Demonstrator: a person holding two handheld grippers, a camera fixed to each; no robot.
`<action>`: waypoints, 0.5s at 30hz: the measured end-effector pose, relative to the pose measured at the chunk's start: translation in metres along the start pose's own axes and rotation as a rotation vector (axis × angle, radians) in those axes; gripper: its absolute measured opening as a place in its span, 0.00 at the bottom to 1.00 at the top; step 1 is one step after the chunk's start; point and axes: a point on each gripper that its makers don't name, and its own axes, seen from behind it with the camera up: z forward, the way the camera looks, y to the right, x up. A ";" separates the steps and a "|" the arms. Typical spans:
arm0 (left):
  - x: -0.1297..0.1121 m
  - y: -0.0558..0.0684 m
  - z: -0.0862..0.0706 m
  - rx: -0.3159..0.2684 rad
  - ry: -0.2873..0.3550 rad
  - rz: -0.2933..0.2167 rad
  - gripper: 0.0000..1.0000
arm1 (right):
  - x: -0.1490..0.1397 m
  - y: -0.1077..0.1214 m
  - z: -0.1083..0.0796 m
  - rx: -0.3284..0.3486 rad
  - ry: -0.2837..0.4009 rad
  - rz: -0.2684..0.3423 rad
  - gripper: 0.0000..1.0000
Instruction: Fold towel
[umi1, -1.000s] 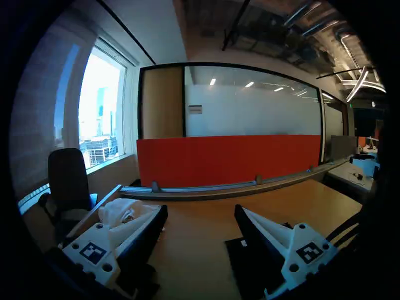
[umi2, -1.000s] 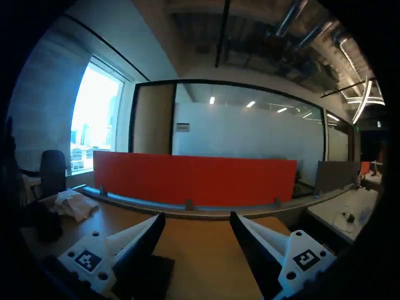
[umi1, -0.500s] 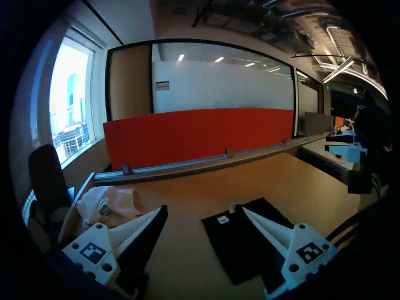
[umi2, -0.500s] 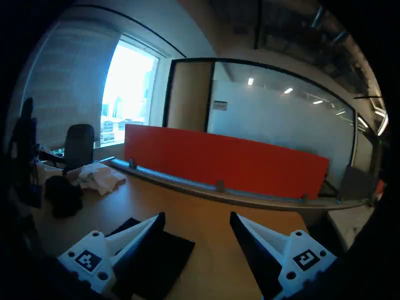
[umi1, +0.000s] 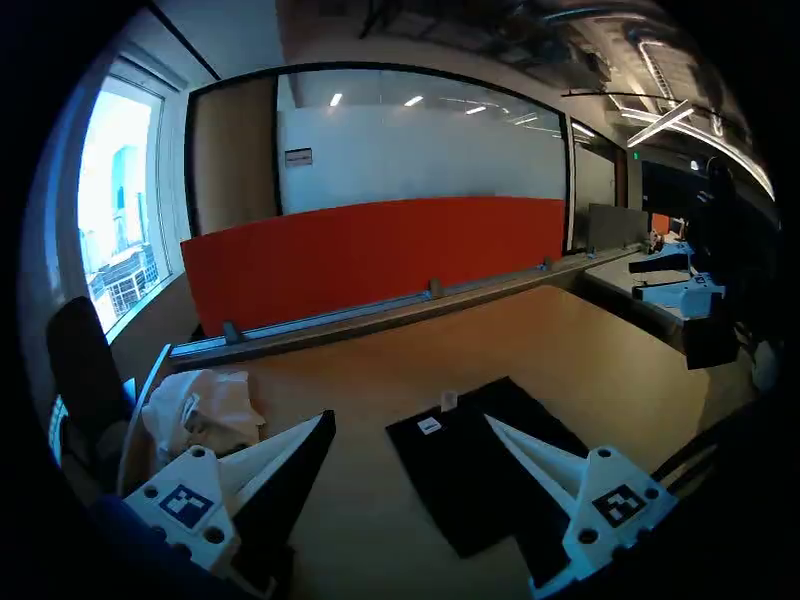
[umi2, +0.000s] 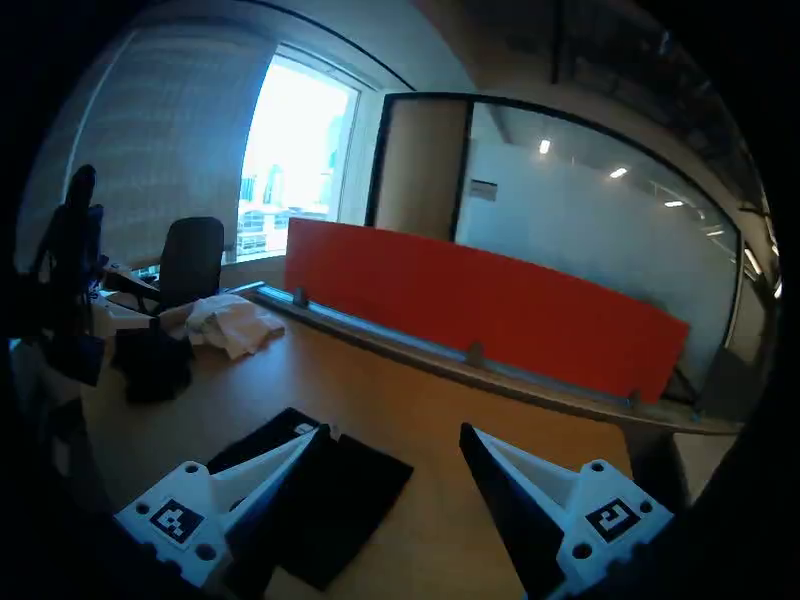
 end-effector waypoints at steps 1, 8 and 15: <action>-0.001 0.001 0.000 -0.004 -0.005 0.002 0.99 | -0.001 -0.001 0.000 0.003 -0.005 -0.001 1.00; -0.020 0.013 0.003 -0.038 -0.074 0.020 0.99 | -0.020 -0.008 0.000 0.041 -0.068 -0.013 1.00; -0.048 0.026 0.007 -0.081 -0.166 0.036 1.00 | -0.052 -0.021 -0.002 0.099 -0.166 -0.009 1.00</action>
